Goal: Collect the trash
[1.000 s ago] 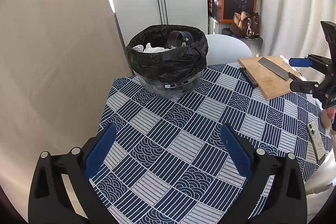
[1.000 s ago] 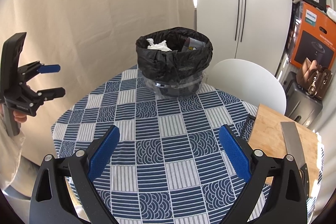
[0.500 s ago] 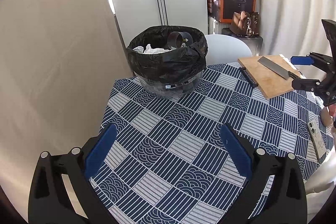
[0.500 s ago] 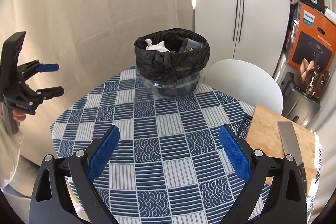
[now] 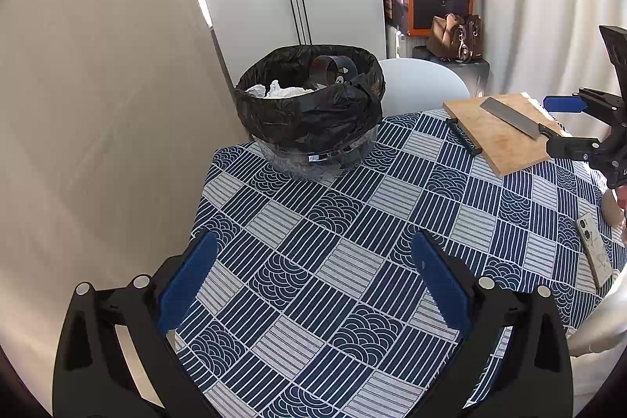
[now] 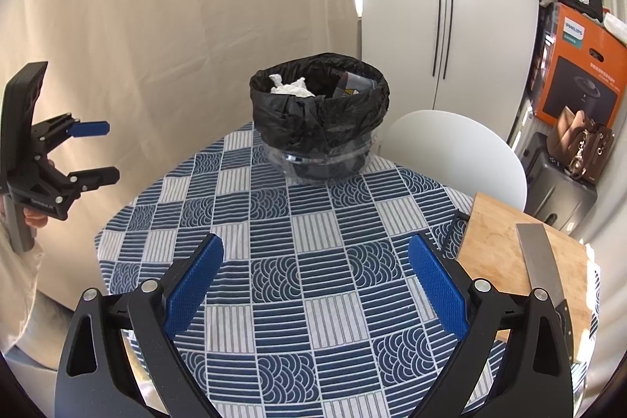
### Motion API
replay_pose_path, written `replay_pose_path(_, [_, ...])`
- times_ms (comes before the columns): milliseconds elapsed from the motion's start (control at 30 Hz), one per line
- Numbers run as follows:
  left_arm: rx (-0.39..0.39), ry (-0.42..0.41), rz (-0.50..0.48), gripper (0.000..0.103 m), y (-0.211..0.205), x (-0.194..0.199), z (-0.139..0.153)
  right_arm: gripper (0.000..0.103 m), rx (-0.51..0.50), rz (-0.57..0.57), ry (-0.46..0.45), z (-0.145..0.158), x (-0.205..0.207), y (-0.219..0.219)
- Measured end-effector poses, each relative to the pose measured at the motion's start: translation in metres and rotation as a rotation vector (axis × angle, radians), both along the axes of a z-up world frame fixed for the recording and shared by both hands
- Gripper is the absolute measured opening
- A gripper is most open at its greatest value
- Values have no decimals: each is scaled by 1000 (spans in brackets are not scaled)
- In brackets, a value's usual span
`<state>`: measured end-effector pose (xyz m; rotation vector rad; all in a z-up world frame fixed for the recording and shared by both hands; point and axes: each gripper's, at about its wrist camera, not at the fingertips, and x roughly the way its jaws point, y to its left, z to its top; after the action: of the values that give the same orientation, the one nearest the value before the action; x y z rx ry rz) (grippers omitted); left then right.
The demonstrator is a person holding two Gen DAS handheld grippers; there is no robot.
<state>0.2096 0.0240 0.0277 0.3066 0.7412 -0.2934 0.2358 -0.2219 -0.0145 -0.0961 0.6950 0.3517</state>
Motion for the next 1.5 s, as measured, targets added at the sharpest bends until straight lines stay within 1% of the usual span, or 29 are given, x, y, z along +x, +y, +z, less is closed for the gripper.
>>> replay_pose_path(267, [0, -8, 3, 97, 1, -2, 2, 91, -4, -5, -2, 0, -2, 0])
replay_pose_path(467, [0, -29, -8, 97, -1, -5, 8, 91, -8, -3, 2, 0, -2, 1])
replay_pose_path(600, [-7, -24, -6, 97, -2, -4, 7, 91, -11, 1, 4, 0, -4, 1])
replay_pose_path(767, [10, -29, -11, 97, -3, -6, 7, 91, -18, 3, -3, 1, -4, 5])
replay_pose_path(1500, [28, -26, 11, 97, -2, 0, 7, 91, -22, 14, -6, 1, 0, 4])
